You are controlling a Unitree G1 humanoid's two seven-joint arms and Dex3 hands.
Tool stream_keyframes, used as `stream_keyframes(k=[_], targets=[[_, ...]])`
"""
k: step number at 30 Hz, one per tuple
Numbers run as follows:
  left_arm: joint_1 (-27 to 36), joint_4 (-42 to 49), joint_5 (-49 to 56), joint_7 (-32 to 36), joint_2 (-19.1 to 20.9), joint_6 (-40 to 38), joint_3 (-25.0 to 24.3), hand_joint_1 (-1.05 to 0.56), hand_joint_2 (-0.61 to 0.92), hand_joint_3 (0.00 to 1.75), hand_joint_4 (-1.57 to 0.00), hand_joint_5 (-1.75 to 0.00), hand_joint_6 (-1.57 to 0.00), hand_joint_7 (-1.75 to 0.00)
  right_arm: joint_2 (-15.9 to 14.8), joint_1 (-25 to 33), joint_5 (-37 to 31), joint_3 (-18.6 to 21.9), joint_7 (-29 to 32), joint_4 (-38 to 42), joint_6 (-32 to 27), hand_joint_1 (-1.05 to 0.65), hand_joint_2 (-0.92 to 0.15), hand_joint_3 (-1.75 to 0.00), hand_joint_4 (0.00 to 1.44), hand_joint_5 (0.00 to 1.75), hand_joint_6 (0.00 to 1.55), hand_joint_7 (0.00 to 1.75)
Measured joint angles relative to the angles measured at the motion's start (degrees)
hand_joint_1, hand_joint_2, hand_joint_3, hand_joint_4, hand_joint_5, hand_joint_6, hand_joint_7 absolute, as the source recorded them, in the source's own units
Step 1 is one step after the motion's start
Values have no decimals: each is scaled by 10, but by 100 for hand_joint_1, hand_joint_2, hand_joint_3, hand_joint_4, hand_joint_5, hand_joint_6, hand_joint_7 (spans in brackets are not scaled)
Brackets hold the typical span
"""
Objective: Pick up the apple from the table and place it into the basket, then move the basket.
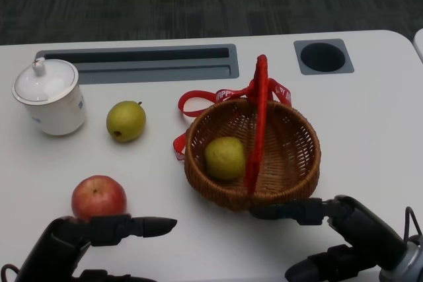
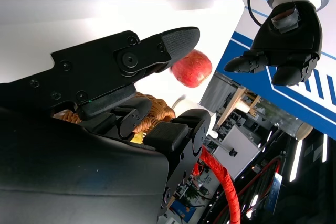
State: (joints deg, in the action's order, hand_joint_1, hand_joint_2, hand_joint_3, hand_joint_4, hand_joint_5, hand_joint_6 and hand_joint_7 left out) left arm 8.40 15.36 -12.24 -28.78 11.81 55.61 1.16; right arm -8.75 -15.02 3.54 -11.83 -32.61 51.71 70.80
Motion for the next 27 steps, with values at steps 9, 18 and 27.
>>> stream_keyframes(k=[9, 18, 27], targets=[[-1, 0, 0, 0, 0, 0, 0, -36, 72, 0, -101, 0, -93, 0, 0, 0, 0, 3, -1, 0, -1, -58, -86, 0, 70, 0, 64, 0], [-1, 0, 0, 0, 0, 0, 1, -37, 73, 0, -101, 0, -92, 0, 0, 0, -2, 7, -1, -2, 0, -59, -86, 0, 70, 0, 63, 0], [-3, 0, 1, 0, 0, 0, 1, -37, 72, 0, -101, 0, -93, 0, 0, 0, -2, 12, -1, -3, 0, -59, -86, 0, 70, 0, 63, 0]])
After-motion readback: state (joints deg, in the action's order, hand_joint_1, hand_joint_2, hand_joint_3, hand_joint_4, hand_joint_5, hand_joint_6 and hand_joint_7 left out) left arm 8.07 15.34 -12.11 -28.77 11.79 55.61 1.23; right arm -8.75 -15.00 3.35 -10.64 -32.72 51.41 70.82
